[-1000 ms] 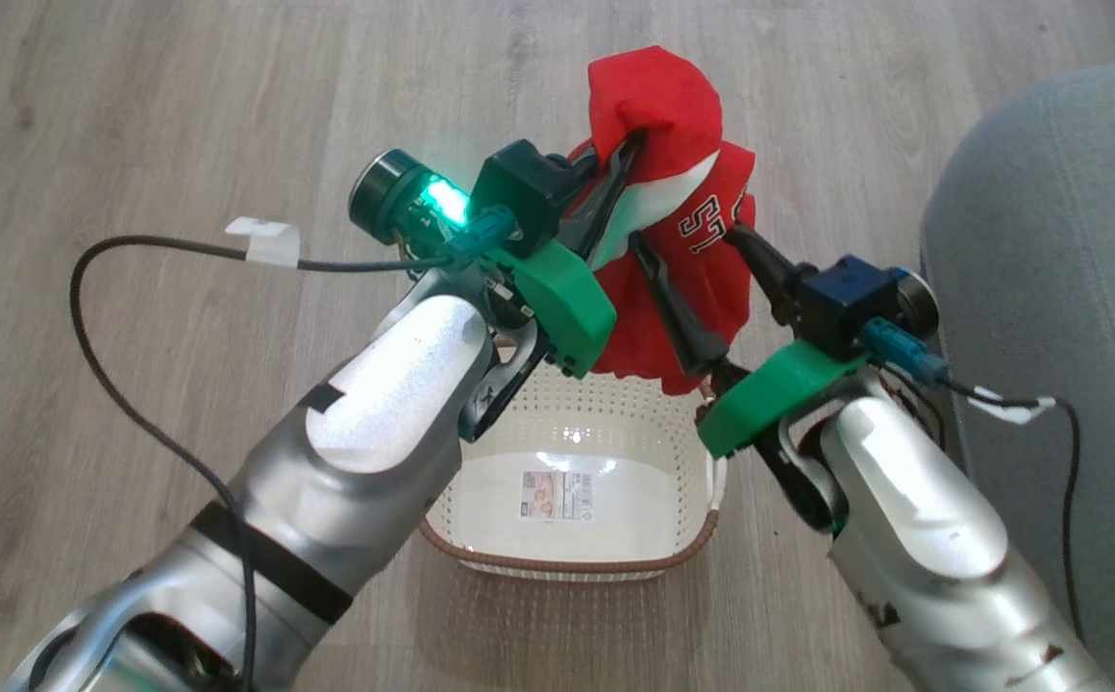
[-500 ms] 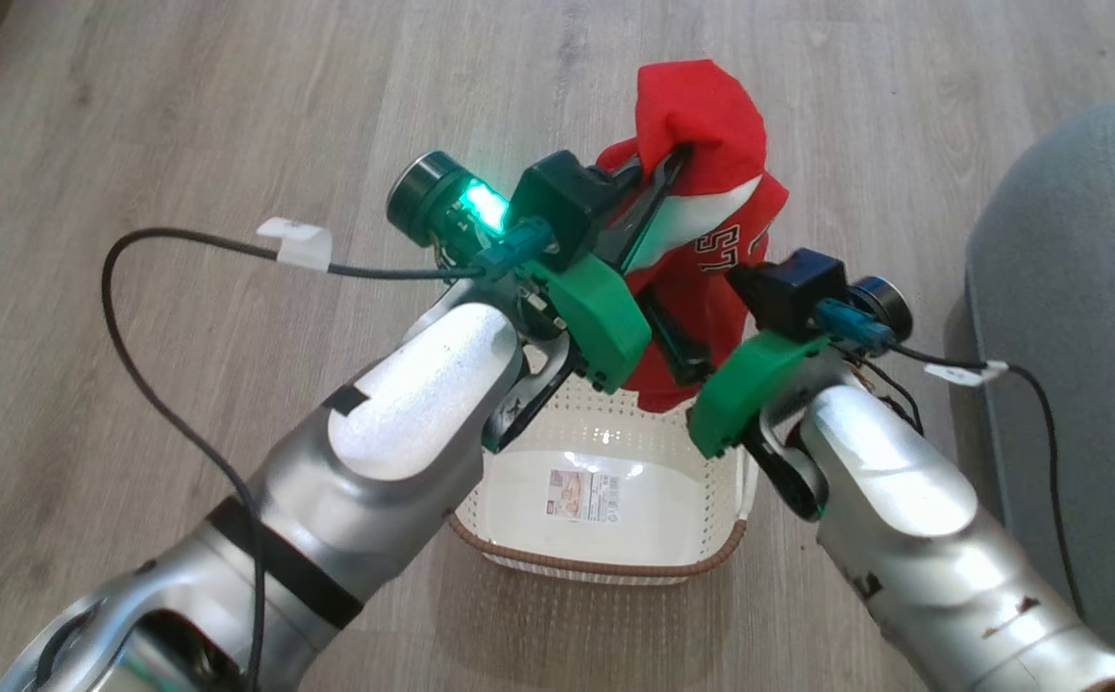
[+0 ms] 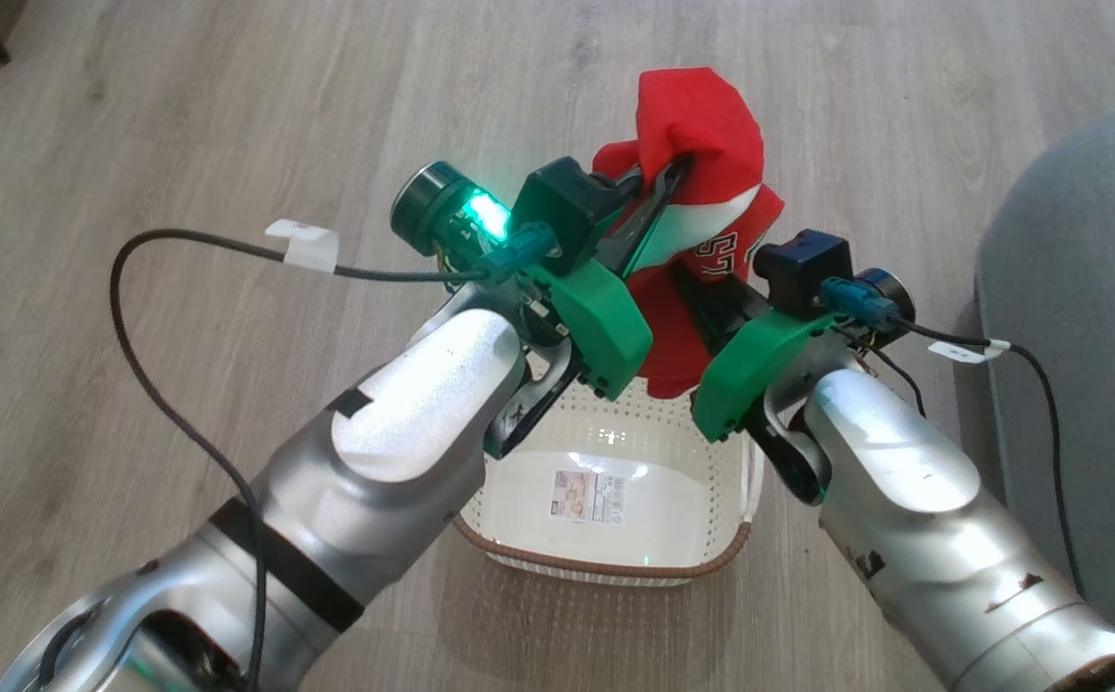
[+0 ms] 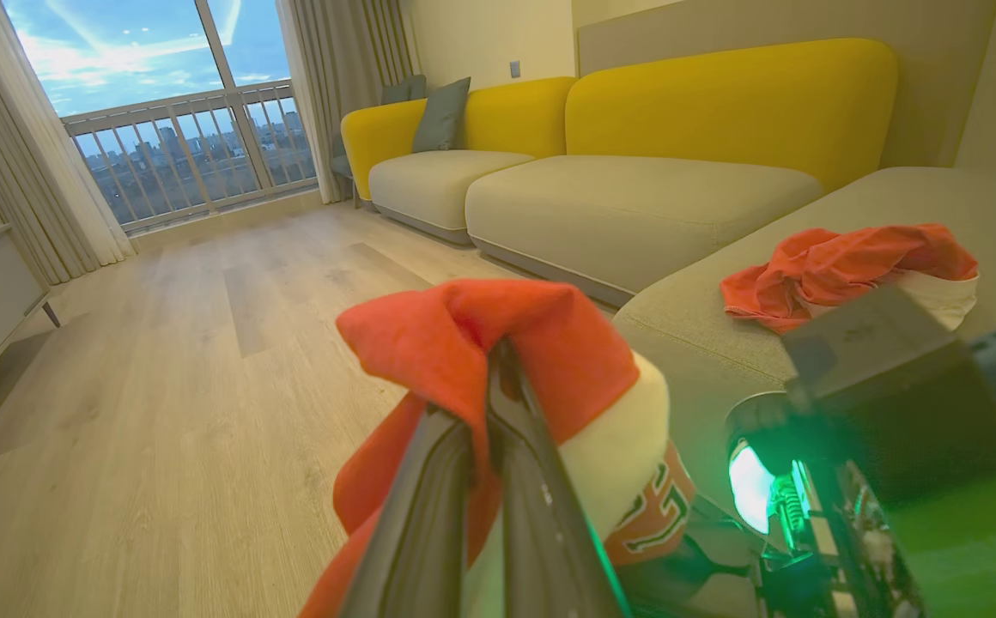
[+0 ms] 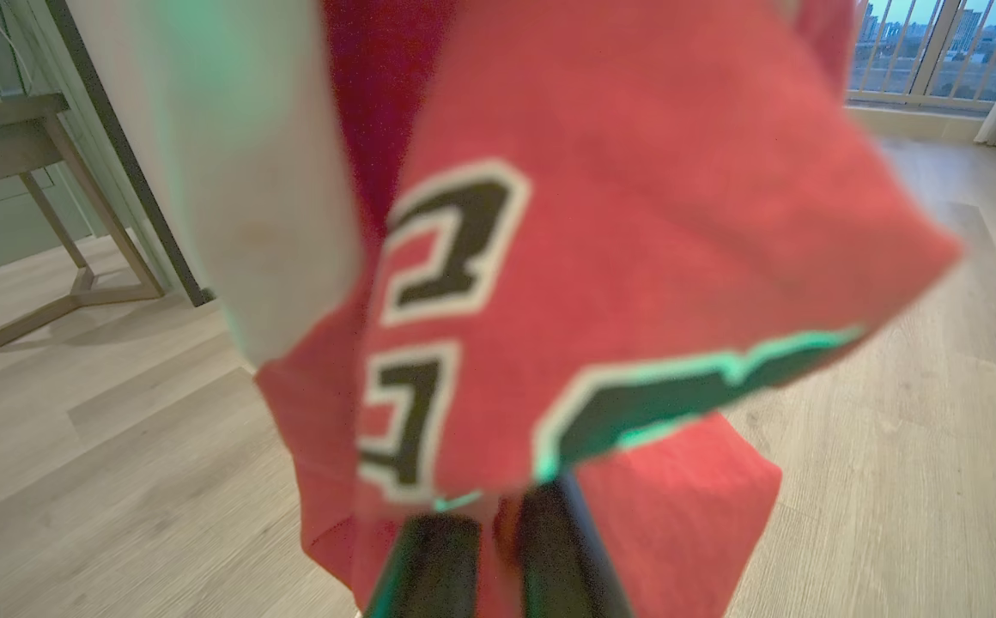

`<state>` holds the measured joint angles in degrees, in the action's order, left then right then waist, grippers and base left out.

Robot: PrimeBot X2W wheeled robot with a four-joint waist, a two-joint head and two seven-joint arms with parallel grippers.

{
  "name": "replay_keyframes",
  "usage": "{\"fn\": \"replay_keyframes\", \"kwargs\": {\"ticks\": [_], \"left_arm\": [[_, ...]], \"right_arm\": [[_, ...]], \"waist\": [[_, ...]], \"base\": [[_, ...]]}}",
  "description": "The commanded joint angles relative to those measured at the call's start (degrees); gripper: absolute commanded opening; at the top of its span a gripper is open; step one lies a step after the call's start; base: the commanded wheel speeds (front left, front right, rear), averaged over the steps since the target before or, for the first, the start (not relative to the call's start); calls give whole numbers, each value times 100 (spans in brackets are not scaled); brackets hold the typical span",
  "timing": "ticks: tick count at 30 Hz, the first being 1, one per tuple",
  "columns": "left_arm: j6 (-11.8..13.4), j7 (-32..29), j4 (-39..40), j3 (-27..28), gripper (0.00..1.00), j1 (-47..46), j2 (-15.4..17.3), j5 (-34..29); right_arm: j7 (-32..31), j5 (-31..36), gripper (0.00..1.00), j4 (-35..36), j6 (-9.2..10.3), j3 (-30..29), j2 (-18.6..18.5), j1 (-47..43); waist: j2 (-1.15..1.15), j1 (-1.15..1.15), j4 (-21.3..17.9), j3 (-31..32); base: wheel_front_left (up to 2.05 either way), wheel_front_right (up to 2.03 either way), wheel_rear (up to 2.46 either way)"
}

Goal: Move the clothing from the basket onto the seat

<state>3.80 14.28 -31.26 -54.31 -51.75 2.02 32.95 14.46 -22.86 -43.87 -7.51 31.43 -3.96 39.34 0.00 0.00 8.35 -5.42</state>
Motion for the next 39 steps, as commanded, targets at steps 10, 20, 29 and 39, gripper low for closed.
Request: {"fn": "replay_keyframes", "kwargs": {"ticks": [10,20,29,39], "left_arm": [[-132,70,75,570,100,31,160,-129],[-373,71,47,1063,100,522,319,-645],[-676,72,20,1452,100,994,377,-957],[-872,72,0,1812,100,1528,313,-1158]], "right_arm": [[54,364,0,637,2,-527,108,-5],[54,661,0,1090,2,-1243,33,-225],[54,700,0,1580,2,-1436,-48,-593],[54,686,0,2002,2,-1497,-102,-1012]], "waist": [[0,0,-466,-129],[0,0,-1320,-194],[0,0,-2356,-144],[0,0,-3414,40]], "base": [[0,0,0],[0,0,0],[0,0,0],[0,0,0]]}}
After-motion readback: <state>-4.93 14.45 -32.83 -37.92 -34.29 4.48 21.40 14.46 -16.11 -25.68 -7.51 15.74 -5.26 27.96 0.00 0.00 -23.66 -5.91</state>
